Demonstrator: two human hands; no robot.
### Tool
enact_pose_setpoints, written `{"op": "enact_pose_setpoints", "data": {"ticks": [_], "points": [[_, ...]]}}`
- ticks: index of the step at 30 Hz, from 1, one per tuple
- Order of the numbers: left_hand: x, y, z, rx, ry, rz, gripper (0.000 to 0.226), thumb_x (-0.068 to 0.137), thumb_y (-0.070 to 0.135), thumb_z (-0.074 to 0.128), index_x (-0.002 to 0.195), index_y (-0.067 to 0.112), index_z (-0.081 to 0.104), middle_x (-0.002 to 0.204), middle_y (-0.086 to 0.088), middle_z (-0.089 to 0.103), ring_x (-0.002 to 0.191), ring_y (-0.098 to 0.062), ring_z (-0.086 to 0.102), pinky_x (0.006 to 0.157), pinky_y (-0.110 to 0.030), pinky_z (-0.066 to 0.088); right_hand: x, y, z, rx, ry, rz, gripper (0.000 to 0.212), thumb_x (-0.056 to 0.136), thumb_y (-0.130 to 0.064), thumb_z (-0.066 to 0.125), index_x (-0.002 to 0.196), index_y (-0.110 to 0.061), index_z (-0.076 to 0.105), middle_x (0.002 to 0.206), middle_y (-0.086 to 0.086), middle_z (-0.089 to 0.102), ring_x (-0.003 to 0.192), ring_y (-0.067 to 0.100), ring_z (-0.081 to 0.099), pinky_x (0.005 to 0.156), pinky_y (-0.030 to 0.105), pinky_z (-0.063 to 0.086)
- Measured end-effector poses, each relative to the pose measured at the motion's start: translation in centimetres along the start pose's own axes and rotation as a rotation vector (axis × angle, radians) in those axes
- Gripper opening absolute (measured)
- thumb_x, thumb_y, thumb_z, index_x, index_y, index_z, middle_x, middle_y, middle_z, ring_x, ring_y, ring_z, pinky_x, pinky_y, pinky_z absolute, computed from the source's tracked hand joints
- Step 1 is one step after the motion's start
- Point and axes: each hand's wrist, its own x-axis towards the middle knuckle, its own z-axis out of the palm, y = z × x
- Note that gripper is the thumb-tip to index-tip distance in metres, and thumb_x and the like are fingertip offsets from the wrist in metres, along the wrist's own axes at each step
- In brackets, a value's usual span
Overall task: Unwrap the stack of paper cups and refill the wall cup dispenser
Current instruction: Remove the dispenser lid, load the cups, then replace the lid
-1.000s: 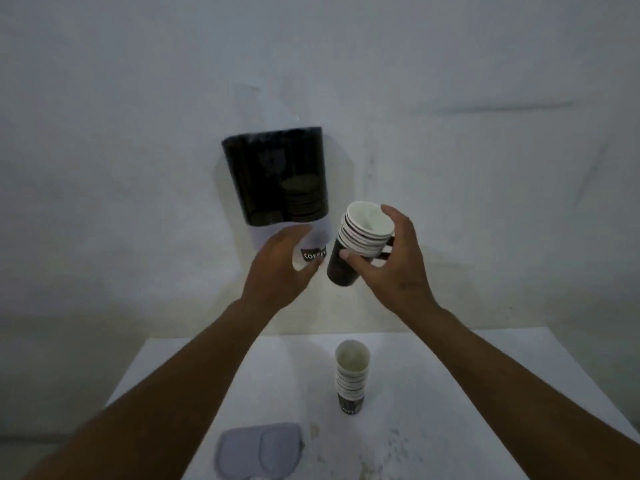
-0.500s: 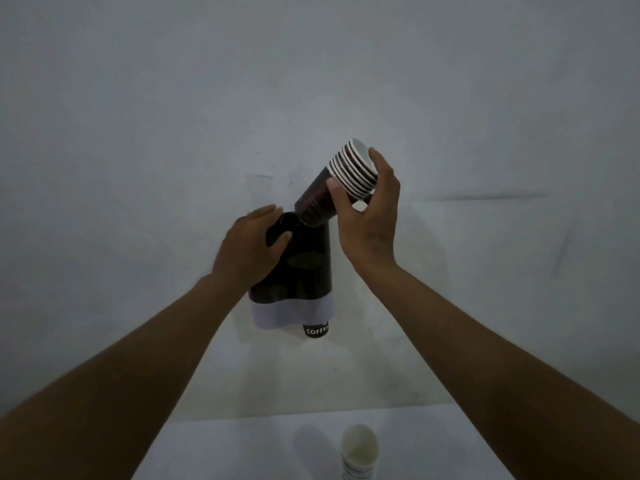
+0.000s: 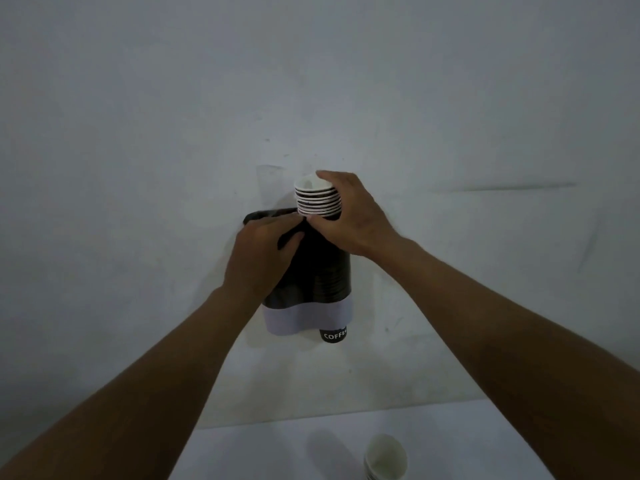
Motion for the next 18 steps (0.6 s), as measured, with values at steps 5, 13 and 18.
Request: {"op": "enact_pose_setpoints", "data": {"ticks": [5, 13, 18], "points": [[0.1, -0.4, 0.4, -0.010, 0.016, 0.026, 0.028, 0.088, 0.014, 0.069, 0.116, 0.011, 0.073, 0.110, -0.008, 0.075, 0.098, -0.025, 0.071, 0.094, -0.028, 0.047, 0.2, 0.1, 0.8, -0.024, 0.014, 0.072, 0.061, 0.082, -0.066, 0.054, 0.134, -0.036, 0.049, 0.138, -0.001, 0.052, 0.121, 0.020, 0.055, 0.104, 0.047, 0.045], [-0.2, -0.4, 0.8, -0.032, 0.079, 0.032, 0.025, 0.087, 0.013, 0.070, 0.111, 0.010, 0.073, 0.106, -0.008, 0.076, 0.097, -0.025, 0.070, 0.095, -0.033, 0.049, 0.1, -0.3, 0.7, -0.357, -0.190, 0.013, 0.048, 0.096, -0.055, 0.029, 0.113, -0.035, 0.069, 0.123, -0.001, 0.065, 0.122, 0.023, 0.051, 0.105, 0.051, 0.033], [-0.7, -0.6, 1.5, -0.014, 0.079, 0.013, 0.030, 0.089, 0.017, 0.066, 0.117, 0.007, 0.070, 0.111, -0.011, 0.074, 0.101, -0.030, 0.069, 0.096, -0.047, 0.052, -1.4, 0.6, 1.7, -0.252, -0.097, -0.089, 0.038, 0.102, -0.039, 0.032, 0.115, -0.021, 0.064, 0.119, 0.004, 0.064, 0.111, 0.025, 0.055, 0.096, 0.047, 0.042]]}}
